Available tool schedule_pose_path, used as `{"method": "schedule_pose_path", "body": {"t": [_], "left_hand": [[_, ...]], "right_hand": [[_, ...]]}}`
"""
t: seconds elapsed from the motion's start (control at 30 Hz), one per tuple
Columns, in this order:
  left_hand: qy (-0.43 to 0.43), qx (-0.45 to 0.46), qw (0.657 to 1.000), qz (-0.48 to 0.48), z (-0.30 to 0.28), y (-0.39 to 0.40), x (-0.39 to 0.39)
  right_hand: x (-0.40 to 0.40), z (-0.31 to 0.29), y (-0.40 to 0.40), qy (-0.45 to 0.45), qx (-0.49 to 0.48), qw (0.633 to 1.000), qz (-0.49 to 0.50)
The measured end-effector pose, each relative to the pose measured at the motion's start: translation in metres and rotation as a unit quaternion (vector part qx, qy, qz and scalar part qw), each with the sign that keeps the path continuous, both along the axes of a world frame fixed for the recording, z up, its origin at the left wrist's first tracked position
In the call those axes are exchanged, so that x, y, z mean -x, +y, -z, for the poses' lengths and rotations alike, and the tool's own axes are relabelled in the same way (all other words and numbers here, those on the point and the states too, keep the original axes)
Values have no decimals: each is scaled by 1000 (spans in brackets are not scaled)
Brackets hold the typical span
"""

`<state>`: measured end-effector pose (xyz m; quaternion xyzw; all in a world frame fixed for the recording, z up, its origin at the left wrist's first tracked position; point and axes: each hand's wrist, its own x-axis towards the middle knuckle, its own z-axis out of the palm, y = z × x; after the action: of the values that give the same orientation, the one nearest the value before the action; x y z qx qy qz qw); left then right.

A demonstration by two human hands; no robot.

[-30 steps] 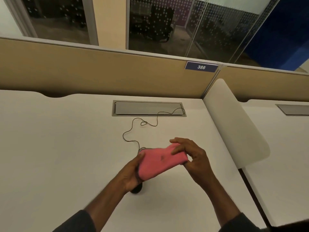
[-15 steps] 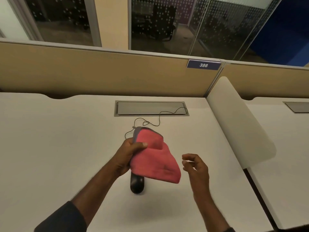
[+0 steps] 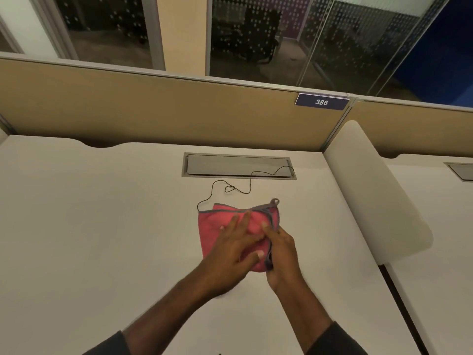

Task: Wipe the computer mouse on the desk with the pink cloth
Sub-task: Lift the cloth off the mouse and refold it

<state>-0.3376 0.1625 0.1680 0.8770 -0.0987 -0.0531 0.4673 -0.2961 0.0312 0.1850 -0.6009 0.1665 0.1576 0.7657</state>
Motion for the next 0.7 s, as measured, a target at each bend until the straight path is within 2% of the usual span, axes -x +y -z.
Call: {"method": "schedule_pose_path", "body": {"t": [0.07, 0.13, 0.2, 0.23, 0.3, 0.37, 0.47, 0.6, 0.7], "left_hand": [[-22, 119, 989, -86, 4, 4, -1], [-10, 213, 958, -193, 12, 14, -6], [79, 260, 923, -274, 24, 25, -13], [138, 300, 901, -279, 30, 31, -16], [217, 433, 851, -204, 47, 41, -20], [233, 519, 808, -153, 53, 47, -21], [182, 503, 819, -209, 52, 48, -28], [130, 419, 865, -246, 53, 41, -45], [97, 345, 900, -248, 54, 29, -60]], "right_hand": [[-4, 0, -3, 6, -8, 1000, 5], [-8, -1, -8, 2, -11, 1000, -7], [-12, -2, -14, 4, -32, 999, -25], [-14, -3, -18, 8, -59, 998, -35], [-18, -6, -26, 21, -120, 991, -60], [-23, -8, -36, 24, -141, 986, -81], [-30, -4, -54, -12, -84, 992, -91], [-42, 9, -80, -77, 87, 991, -70], [-53, 21, -100, -115, 156, 979, -69]]}}
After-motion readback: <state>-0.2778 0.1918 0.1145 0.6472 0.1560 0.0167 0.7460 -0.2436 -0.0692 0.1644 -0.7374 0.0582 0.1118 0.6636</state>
